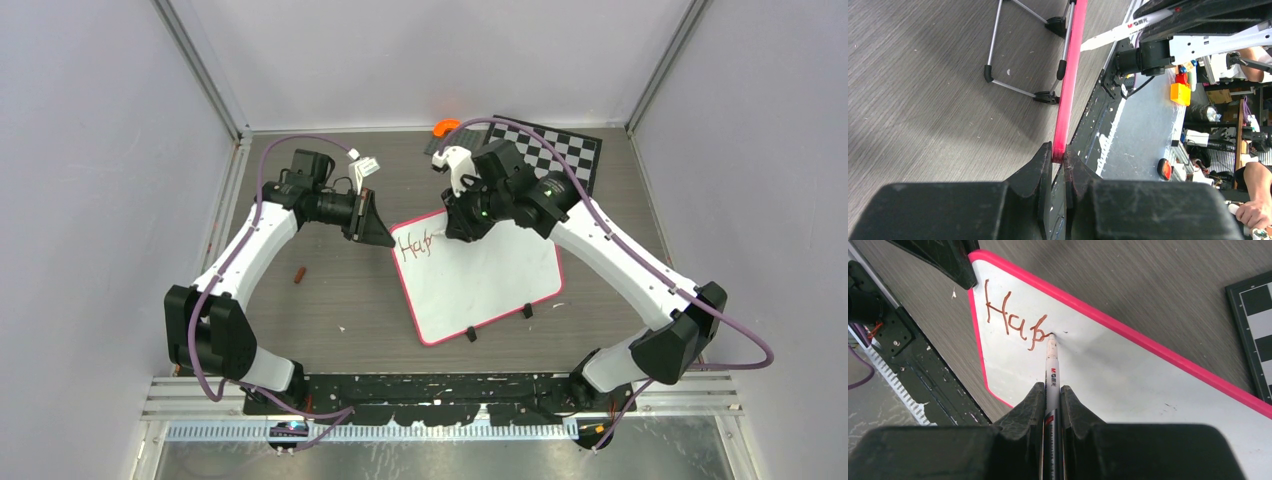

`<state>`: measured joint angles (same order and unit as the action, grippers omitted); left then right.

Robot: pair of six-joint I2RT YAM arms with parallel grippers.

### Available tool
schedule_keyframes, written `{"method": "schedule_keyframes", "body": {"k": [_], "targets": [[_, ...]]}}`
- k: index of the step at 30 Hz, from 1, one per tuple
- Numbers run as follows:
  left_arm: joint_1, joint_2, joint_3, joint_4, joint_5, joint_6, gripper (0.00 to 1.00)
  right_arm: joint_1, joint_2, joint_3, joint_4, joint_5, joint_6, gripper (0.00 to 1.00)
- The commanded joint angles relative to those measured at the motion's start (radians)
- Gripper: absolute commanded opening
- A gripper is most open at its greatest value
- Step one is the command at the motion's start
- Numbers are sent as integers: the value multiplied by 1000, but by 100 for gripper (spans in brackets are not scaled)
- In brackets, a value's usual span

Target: Write a sentence on the whiteboard

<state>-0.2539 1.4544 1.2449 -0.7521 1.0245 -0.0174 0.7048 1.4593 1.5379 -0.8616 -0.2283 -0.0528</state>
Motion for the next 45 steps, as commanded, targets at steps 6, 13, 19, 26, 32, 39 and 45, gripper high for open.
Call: {"method": "schedule_keyframes", "body": {"k": [6,13,19,26,32,39,45], "targets": [[-5,-35,1,10,45,-8,0,-16,10,71,9,27,-27,0],[-5,-35,-1,8,41,-5,0,-15,-4,11,2,2,-10,0],[-5,-39,-4,10,41,-5,0,-11,-38,-49,0,-5,6,0],[-5,-40,-5,13,41,-5,0,19,-36,-102,22,-41,27,0],[-5,-42,-5,12,39,-4,0,26,-10,-31,-13,-107,19,0],[-5,-40,0,12,45,-5,0,1,-34,19,-7,-69,7,0],[-5,-37,1,14,46,-7,0,-16,-16,24,-4,-28,-7,0]]}}
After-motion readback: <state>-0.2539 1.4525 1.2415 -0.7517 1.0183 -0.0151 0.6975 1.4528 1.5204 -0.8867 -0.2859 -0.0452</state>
